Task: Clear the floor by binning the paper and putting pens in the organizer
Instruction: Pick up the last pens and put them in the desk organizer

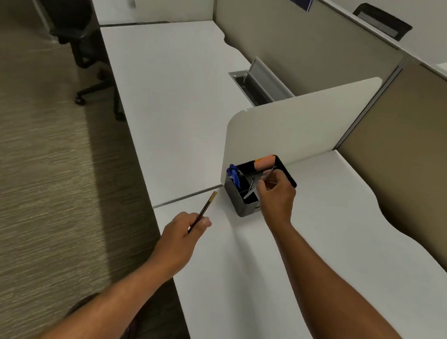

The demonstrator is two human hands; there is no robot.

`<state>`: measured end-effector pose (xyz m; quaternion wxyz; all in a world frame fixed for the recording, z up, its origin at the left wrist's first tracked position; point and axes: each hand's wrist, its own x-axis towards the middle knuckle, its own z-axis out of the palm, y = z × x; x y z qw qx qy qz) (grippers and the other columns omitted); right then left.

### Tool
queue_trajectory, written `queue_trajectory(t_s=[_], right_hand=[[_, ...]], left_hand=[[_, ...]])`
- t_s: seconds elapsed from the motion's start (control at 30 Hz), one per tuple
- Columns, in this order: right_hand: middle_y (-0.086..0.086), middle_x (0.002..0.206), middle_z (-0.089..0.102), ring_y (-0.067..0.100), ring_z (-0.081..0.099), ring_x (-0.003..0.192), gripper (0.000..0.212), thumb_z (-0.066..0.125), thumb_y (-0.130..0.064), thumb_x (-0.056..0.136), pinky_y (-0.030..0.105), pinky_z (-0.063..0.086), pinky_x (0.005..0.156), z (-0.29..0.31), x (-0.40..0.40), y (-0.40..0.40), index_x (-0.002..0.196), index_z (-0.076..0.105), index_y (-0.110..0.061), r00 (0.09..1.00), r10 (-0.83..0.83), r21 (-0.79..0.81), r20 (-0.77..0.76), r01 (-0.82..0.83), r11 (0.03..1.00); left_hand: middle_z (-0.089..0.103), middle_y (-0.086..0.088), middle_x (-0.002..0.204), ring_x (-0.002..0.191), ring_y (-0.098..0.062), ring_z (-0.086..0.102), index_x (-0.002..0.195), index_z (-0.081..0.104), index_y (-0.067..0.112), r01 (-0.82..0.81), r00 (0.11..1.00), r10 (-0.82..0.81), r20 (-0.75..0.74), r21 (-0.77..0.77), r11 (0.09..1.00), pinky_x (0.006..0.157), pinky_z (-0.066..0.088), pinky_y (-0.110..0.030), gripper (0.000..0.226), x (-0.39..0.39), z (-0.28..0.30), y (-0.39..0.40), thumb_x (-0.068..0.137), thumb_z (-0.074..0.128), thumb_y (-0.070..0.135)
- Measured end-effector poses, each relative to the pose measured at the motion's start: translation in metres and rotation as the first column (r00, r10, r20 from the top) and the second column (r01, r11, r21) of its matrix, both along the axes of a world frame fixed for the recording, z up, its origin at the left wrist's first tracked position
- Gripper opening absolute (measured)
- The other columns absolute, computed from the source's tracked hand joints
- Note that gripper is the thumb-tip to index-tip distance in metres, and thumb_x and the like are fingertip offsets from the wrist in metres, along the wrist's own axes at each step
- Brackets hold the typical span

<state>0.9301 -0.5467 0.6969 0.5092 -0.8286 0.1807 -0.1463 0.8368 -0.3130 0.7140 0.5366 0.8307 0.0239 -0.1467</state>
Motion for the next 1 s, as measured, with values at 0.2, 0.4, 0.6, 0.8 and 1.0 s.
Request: queue_trajectory(t_s=[0.2,0.4,0.6,0.8,1.0], right_hand=[[0.001,0.091,0.071,0.018,0.067,0.083,0.002,0.065,-0.011,0.095,0.029,0.055,0.068,-0.025,0.005,0.005,0.096,0.066,-0.010,0.991,0.022,-0.126,-0.133,-0.039,0.991],[0.012,0.103,0.073,0.026,0.070,0.094,0.010,0.067,-0.005,0.095,0.036,0.057,0.079,-0.036,0.012,0.003,0.106,0.067,-0.003,0.964,0.033,-0.176,-0.264,-0.082,0.981],[0.014,0.112,0.071,0.024,0.068,0.101,0.042,0.079,-0.006,0.087,0.035,0.057,0.091,-0.031,0.008,0.000,0.125,0.061,-0.006,0.957,-0.023,0.080,-0.290,0.048,0.996],[0.000,0.089,0.066,0.021,0.067,0.083,0.025,0.073,-0.025,0.093,0.049,0.061,0.084,-0.022,-0.043,0.030,0.114,0.059,-0.018,0.978,-0.107,0.281,-0.176,0.154,0.947],[-0.020,0.102,0.074,0.001,0.071,0.098,0.015,0.069,-0.049,0.095,0.018,0.060,0.071,-0.006,-0.092,0.071,0.109,0.064,-0.048,0.970,0.236,0.352,-0.058,-0.201,0.914]], left_hand=[[0.064,0.010,0.117,0.106,-0.001,0.058,0.118,0.070,0.033,0.008,1.000,-0.009,-0.028,-0.021,1.000,0.079,0.042,-0.015,0.031,-0.003,0.001,0.007,0.103,0.049,0.051],[0.063,0.014,0.120,0.112,0.003,0.057,0.124,0.069,0.032,0.010,0.999,-0.011,-0.035,-0.029,1.000,0.083,0.043,-0.015,0.034,-0.006,0.002,0.008,0.104,0.049,0.050],[0.065,0.017,0.107,0.092,0.000,0.060,0.124,0.069,0.032,-0.017,0.997,0.011,-0.074,-0.081,0.997,0.078,0.046,-0.021,0.034,-0.006,0.004,0.007,0.103,0.050,0.050],[0.065,0.009,0.113,0.104,-0.003,0.058,0.119,0.065,0.034,-0.007,0.998,0.001,-0.065,-0.093,0.996,0.081,0.046,-0.017,0.025,-0.001,0.005,-0.002,0.105,0.048,0.046],[0.060,0.004,0.117,0.104,-0.007,0.058,0.135,0.059,0.028,0.076,0.996,-0.078,0.037,0.052,0.996,0.081,0.043,-0.014,0.031,0.004,0.006,-0.021,0.110,0.042,0.035]])
